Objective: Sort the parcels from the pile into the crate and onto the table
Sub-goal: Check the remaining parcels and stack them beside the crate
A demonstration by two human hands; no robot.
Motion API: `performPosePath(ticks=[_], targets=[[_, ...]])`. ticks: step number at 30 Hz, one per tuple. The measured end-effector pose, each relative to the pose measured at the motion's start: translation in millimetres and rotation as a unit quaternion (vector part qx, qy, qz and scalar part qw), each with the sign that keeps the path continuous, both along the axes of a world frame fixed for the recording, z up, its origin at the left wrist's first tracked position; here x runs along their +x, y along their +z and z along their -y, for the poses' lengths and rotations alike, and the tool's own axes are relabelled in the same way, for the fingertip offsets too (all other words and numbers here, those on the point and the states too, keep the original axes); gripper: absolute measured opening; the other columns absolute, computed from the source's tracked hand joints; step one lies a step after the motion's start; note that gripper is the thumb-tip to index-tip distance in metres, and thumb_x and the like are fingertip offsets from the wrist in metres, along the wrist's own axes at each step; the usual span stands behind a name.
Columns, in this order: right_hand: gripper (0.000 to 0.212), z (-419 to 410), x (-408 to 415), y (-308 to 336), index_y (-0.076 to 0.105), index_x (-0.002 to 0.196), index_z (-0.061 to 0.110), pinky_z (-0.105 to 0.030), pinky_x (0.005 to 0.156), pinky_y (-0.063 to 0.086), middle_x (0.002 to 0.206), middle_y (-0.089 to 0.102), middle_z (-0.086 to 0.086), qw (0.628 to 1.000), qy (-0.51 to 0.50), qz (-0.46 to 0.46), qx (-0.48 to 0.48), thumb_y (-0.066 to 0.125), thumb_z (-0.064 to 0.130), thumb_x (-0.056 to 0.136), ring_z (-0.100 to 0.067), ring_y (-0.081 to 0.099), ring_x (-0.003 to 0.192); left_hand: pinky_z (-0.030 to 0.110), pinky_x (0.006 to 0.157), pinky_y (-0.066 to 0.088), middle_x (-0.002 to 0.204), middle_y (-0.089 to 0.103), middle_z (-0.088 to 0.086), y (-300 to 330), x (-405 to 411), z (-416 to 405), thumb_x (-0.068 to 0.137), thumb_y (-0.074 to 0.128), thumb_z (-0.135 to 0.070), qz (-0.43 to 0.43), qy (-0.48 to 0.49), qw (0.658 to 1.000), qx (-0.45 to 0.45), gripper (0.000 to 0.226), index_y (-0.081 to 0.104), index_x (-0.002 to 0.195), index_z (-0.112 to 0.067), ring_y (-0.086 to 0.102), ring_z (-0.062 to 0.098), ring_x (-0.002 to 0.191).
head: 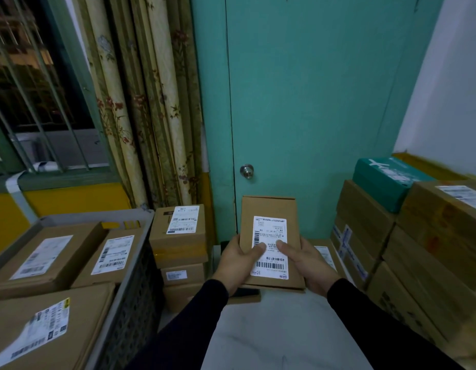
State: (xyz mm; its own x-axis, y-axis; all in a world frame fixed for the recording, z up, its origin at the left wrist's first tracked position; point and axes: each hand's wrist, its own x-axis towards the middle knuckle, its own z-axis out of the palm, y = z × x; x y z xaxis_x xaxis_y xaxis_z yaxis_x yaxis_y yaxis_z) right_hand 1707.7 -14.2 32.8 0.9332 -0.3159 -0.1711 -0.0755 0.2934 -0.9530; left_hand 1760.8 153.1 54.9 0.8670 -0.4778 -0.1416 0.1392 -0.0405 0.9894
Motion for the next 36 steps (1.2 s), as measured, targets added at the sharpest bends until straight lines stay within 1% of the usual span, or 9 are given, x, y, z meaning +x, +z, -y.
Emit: performPosePath(ticks=[7,11,17,20,23,27,29,33,36], targets=[[0.050,0,-1,4,0.055,0.133,0.014,-0.048,0.089,0.060,0.119,0.074,-0.011,0.999,0.027,0.023,0.001,0.073,0.018,0.087,-0.032,0.073,0.106,0.030,0.070,0.063,0.104,0.075,-0.002,1,0,0,0.098,0.065,-0.035,0.010,0.025,1.000,0.002,0.019,0.053,0.113,-0.031,0.077,0.014,0.084],[0.044,-1,-2,1,0.055,0.134,0.017,-0.051,0.092,0.059,0.119,0.074,-0.010,1.000,0.010,0.015,0.008,0.070,0.015,0.093,-0.031,0.073,0.106,0.040,0.077,0.064,0.108,0.075,0.000,1,-1,2,0.098,0.065,-0.033,0.000,0.027,0.999,0.017,0.030,0.053,0.125,-0.027,0.077,0.016,0.086],[0.040,0,-10,3,0.057,0.132,0.015,-0.051,0.098,0.056,0.119,0.074,-0.011,0.999,0.054,-0.001,-0.003,0.067,0.012,0.094,-0.032,0.072,0.108,0.046,0.084,0.062,0.107,0.077,0.004,3,0,-2,0.095,0.068,-0.038,-0.032,0.035,0.999,-0.018,0.029,0.054,0.118,-0.027,0.077,0.022,0.088],[0.041,1,-13,2,0.059,0.132,0.014,-0.052,0.104,0.052,0.120,0.074,-0.010,0.994,0.103,-0.028,-0.027,0.067,0.025,0.093,-0.030,0.071,0.111,0.048,0.092,0.059,0.109,0.076,0.003,9,6,-5,0.092,0.069,-0.050,-0.003,0.057,0.998,-0.013,0.046,0.054,0.126,-0.024,0.076,0.022,0.094],[0.041,2,-9,4,0.058,0.133,0.017,-0.054,0.103,0.052,0.120,0.074,-0.006,0.997,0.061,-0.014,-0.037,0.061,0.039,0.098,-0.027,0.072,0.111,0.045,0.091,0.060,0.106,0.077,-0.001,12,9,-7,0.091,0.067,-0.054,0.030,0.045,0.998,0.013,0.049,0.055,0.127,-0.023,0.076,0.017,0.092],[0.040,-1,-2,13,0.057,0.133,0.018,-0.045,0.095,0.057,0.117,0.076,-0.004,0.999,0.012,0.038,-0.036,0.064,0.035,0.097,-0.024,0.073,0.107,0.043,0.092,0.059,0.109,0.076,-0.001,10,3,-4,0.092,0.064,-0.056,0.032,0.016,0.999,0.033,0.057,0.052,0.135,-0.021,0.075,0.016,0.094],[0.038,-1,-1,11,0.058,0.131,0.015,-0.042,0.093,0.057,0.115,0.076,-0.005,0.998,-0.004,0.044,-0.038,0.065,0.031,0.097,-0.023,0.074,0.105,0.039,0.087,0.060,0.108,0.076,-0.001,8,1,-2,0.094,0.062,-0.054,0.034,0.014,0.999,0.039,0.053,0.052,0.134,-0.021,0.075,0.016,0.094],[0.055,-3,-2,2,0.057,0.132,0.014,-0.053,0.102,0.053,0.117,0.075,-0.007,0.998,-0.013,0.033,-0.057,0.070,0.044,0.087,-0.027,0.073,0.107,0.021,0.062,0.056,0.102,0.075,-0.004,7,-1,-2,0.099,0.058,-0.049,0.044,0.015,0.997,0.059,0.046,0.052,0.133,-0.020,0.075,0.009,0.082],[0.042,-2,-1,-1,0.058,0.129,0.014,-0.054,0.102,0.053,0.116,0.076,-0.007,0.998,-0.015,0.035,-0.052,0.067,0.035,0.094,-0.027,0.073,0.107,0.021,0.062,0.056,0.100,0.076,-0.004,6,-2,-2,0.098,0.059,-0.048,0.040,0.016,0.997,0.060,0.047,0.051,0.134,-0.018,0.075,0.008,0.080]])
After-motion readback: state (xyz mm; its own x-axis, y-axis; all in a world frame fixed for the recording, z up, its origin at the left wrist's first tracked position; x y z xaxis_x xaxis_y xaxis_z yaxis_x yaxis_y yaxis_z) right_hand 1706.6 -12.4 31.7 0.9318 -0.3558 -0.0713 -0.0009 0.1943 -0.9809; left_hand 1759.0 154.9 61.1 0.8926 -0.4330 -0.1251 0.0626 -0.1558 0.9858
